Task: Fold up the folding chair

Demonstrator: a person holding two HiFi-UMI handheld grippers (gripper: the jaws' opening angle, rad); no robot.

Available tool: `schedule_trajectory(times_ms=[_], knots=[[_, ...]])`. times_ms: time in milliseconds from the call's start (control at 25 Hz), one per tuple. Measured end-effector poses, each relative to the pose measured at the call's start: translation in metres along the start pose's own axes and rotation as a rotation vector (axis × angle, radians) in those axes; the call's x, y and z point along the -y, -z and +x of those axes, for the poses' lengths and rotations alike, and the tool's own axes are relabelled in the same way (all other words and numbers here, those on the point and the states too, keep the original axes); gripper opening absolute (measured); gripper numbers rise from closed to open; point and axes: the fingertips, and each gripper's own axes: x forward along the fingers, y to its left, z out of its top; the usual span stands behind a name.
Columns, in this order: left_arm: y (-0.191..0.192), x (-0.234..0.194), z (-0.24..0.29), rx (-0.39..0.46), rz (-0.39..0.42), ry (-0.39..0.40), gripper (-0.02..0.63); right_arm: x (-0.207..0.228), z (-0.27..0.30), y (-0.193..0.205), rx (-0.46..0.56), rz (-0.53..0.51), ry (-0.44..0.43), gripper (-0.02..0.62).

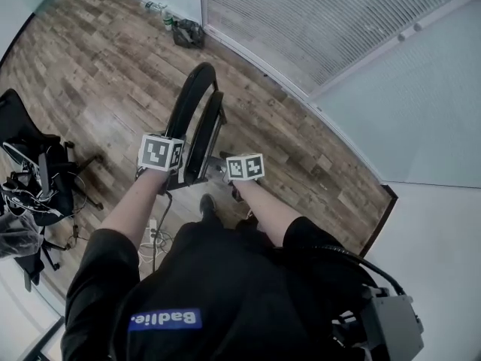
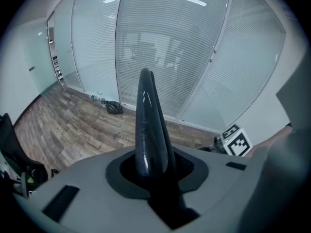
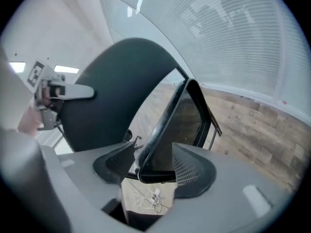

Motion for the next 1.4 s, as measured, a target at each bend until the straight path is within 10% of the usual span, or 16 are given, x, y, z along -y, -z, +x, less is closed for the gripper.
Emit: schedule_trajectory(times_ms=[560, 1400], knots=[[-0.008, 0.018, 0.007, -0.014, 0.041, -0.047, 0.087, 0.007, -0.220, -0.032, 0.350, -0.085, 0.003, 0.195], [-0.003, 0.035, 0.000, -0.040, 0.107, -0.107, 0.087, -0.101, -0.383, -0.080, 0.722, -0.472, 0.061, 0.003]])
